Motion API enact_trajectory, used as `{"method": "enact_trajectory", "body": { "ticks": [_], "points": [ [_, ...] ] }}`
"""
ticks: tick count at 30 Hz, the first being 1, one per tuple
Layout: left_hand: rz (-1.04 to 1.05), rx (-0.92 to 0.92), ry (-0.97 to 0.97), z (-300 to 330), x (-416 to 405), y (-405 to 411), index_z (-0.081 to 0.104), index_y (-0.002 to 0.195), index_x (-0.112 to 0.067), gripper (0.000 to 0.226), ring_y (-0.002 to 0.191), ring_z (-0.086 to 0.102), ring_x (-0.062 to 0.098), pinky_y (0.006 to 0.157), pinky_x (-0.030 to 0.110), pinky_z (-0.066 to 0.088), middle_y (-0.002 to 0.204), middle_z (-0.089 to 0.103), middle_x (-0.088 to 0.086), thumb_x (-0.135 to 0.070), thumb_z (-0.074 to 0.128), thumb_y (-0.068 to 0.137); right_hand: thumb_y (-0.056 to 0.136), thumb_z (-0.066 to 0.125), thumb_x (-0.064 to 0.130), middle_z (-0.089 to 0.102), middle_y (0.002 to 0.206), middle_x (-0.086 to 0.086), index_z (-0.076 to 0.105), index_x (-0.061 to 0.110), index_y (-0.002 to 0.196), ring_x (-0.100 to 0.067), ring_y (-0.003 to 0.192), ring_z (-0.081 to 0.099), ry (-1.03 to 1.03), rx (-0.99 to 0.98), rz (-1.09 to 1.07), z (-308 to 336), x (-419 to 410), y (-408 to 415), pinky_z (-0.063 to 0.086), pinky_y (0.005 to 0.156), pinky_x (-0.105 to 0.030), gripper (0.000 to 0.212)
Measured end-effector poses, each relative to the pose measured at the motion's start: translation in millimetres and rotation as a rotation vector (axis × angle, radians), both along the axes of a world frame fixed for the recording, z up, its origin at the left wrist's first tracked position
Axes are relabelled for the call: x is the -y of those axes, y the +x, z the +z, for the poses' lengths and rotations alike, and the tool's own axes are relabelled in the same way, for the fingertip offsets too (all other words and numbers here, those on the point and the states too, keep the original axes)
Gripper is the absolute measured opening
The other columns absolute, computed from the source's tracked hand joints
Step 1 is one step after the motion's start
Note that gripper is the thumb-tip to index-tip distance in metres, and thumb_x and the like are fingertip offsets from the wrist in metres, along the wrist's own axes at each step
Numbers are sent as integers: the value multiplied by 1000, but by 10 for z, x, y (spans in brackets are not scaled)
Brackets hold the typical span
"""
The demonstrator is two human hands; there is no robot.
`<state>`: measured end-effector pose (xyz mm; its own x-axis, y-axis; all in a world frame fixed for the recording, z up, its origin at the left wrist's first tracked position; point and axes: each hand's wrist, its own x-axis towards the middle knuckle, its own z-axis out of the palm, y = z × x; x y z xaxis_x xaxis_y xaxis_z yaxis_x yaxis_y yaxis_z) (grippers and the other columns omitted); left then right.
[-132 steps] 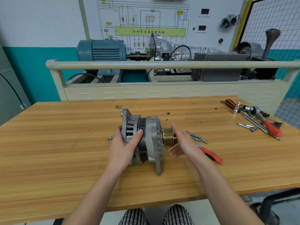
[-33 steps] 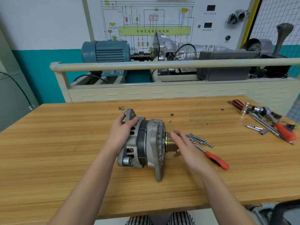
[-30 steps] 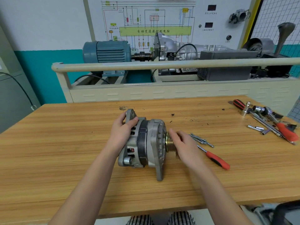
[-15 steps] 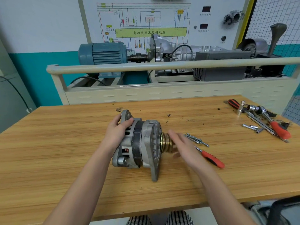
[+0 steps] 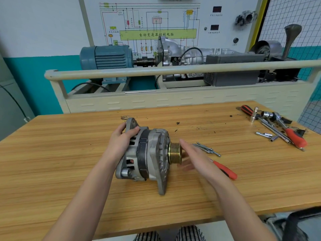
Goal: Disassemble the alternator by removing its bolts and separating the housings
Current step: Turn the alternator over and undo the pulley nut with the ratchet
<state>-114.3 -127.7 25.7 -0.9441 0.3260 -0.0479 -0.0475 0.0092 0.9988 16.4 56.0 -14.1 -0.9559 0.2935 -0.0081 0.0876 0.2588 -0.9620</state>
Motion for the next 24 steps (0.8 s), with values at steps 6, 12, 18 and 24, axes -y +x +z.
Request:
{"method": "enact_trajectory", "body": {
  "ticks": [6,12,18,24],
  "points": [
    [7,6,5,-5,-5,-16,43,142,-24,62,84,73,24,75,39,57,107,71,7,-27,70,87,91,62,26,66,111,3,59,21,124,-10,102,62,53,-211,-11,-128,8,0,48,83,-19,33],
    [0,10,29,-35,-10,-26,46,140,-24,57,84,73,25,76,41,57,106,72,8,-25,69,88,68,79,53,57,130,10,50,24,129,-2,117,55,14,-177,44,-85,-139,99,45,101,-26,73],
    [6,-1,27,-46,-5,-40,46,141,-24,60,80,74,23,71,39,57,104,72,7,-26,70,86,90,58,43,70,90,6,60,12,125,1,71,65,75,-18,-79,-93,62,-23,52,65,-16,47],
    [-23,12,33,-65,5,-91,49,137,-24,57,81,74,26,70,39,56,96,75,5,-27,72,85,73,80,8,52,137,12,47,24,138,-2,131,43,303,-302,94,-141,-150,132,32,113,-33,75]
  ]
}}
